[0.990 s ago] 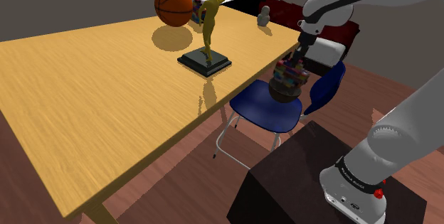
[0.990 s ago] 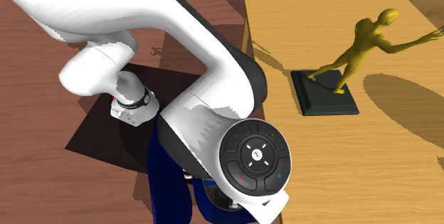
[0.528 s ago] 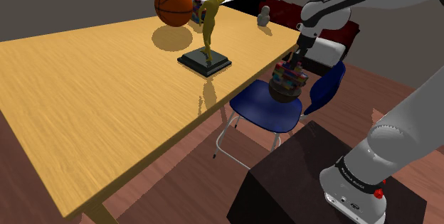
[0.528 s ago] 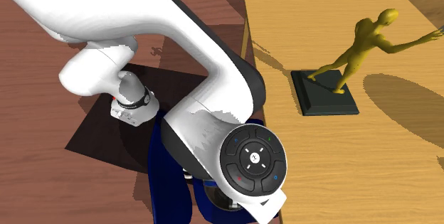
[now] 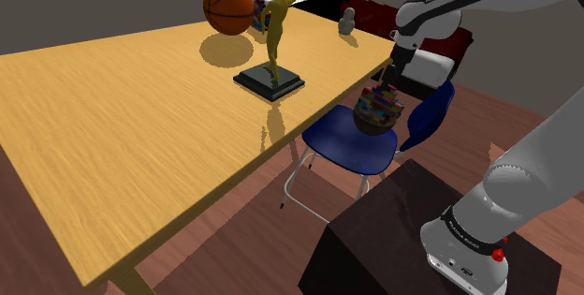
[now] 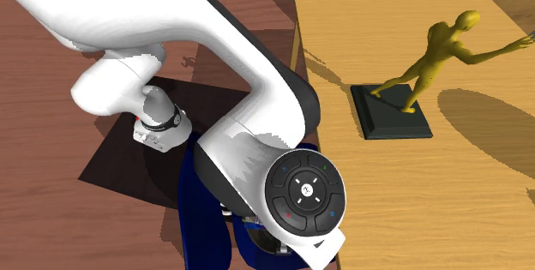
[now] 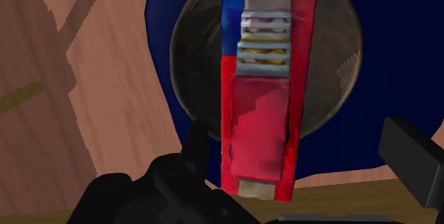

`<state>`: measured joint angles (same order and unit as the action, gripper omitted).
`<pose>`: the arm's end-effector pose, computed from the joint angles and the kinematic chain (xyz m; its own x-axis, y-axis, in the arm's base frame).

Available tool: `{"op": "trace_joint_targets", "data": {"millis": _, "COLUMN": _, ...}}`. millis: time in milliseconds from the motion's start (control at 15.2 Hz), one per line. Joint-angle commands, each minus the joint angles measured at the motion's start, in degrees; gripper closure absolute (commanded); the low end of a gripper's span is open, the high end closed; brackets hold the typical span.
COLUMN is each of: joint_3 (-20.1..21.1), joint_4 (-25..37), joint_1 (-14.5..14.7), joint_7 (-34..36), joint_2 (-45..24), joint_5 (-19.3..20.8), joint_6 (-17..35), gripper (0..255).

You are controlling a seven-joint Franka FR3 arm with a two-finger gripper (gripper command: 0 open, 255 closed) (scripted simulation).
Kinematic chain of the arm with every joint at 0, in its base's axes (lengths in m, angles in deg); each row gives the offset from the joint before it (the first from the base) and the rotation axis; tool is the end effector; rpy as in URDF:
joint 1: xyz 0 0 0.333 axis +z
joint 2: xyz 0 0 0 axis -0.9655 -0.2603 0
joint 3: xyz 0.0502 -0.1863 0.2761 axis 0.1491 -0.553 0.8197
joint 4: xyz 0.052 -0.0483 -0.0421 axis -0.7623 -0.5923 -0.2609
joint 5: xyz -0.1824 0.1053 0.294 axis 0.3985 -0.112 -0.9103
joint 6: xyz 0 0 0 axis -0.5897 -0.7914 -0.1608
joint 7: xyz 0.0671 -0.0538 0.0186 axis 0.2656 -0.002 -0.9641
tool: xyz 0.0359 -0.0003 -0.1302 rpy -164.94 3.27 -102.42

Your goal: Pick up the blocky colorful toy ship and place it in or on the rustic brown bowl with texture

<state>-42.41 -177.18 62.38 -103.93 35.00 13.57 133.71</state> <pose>0.4420 -0.2300 0.3922 0.9864 0.1643 -0.0101 0.1635 -0.9849 -0.0564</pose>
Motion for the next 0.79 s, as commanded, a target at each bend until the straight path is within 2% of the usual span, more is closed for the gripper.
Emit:
{"op": "trace_joint_targets", "data": {"millis": 0, "joint_3": -0.01, "joint_4": 1.09, "joint_1": -0.01, "joint_7": 0.22, "joint_2": 0.85, "joint_5": 0.32, "joint_6": -1.9, "gripper": 0}}
{"op": "trace_joint_targets", "data": {"millis": 198, "joint_3": -0.02, "joint_4": 4.53, "joint_1": -0.05, "joint_7": 0.71, "joint_2": 2.78, "joint_5": 1.0, "joint_6": -7.2, "gripper": 0}}
{"op": "trace_joint_targets", "data": {"millis": 726, "joint_3": -0.01, "joint_4": 4.52, "joint_1": -0.06, "joint_7": 0.71, "joint_2": 2.78, "joint_5": 1.0, "joint_6": -7.18, "gripper": 0}}
